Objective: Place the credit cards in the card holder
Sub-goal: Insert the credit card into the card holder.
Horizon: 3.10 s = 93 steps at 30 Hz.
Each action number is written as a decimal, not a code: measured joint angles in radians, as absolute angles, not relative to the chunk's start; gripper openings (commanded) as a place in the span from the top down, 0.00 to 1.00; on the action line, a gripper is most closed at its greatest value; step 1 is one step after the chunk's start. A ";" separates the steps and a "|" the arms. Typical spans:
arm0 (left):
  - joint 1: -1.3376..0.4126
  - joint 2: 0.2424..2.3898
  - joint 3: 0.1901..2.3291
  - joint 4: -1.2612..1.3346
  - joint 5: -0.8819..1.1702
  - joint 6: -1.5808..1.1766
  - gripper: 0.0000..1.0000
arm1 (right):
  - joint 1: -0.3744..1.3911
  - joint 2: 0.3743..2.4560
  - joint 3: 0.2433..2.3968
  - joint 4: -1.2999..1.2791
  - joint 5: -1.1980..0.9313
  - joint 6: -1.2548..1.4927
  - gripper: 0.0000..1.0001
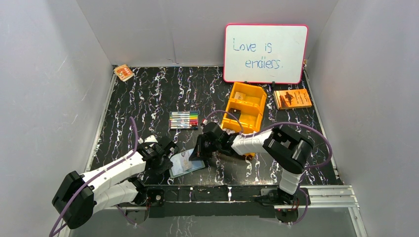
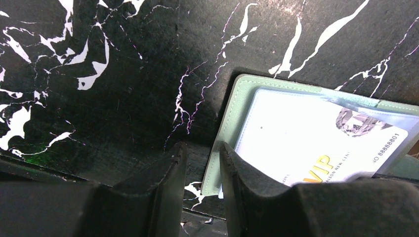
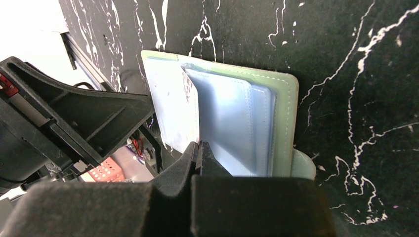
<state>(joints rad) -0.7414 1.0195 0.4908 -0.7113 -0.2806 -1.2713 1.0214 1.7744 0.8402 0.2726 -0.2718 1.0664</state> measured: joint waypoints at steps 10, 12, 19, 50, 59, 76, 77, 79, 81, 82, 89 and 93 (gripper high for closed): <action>-0.741 1.021 0.491 -0.709 -0.277 -1.264 0.72 | 1.021 1.789 0.849 0.273 -0.274 1.066 1.00; -0.741 1.022 0.491 -0.708 -0.277 -1.263 0.72 | 1.021 1.792 0.850 0.274 -0.280 1.065 1.00; -0.741 1.024 0.491 -0.707 -0.278 -1.259 0.72 | 1.022 1.834 0.864 0.289 -0.319 1.041 1.00; -0.741 1.002 0.477 -0.651 -0.247 -1.262 0.73 | 1.066 1.881 0.933 0.280 -0.313 1.060 1.00; -0.741 0.986 0.470 -0.651 -0.250 -1.269 0.73 | 1.069 1.882 0.935 0.274 -0.308 1.036 0.74; -0.741 0.951 0.475 -0.699 -0.276 -1.284 0.56 | 1.077 1.748 1.038 -0.001 -0.213 0.926 0.37; -0.741 0.944 0.481 -0.714 -0.280 -1.283 0.52 | 1.077 1.730 1.047 -0.028 -0.203 0.914 0.37; -0.741 0.928 0.502 -0.741 -0.288 -1.280 0.40 | 1.077 1.679 1.081 -0.113 -0.159 0.886 0.36; -0.741 0.904 0.542 -0.772 -0.297 -1.273 0.29 | 1.077 1.618 1.127 -0.212 -0.089 0.850 0.32; -0.741 0.894 0.561 -0.782 -0.299 -1.269 0.24 | 1.077 1.581 1.147 -0.253 -0.043 0.830 0.30; -0.741 0.819 0.707 -0.817 -0.336 -1.204 0.10 | 0.868 1.208 1.081 -0.363 0.113 0.728 0.30; -0.741 0.823 0.723 -0.787 -0.340 -1.139 0.10 | 0.645 1.093 0.911 -0.360 0.094 0.727 0.32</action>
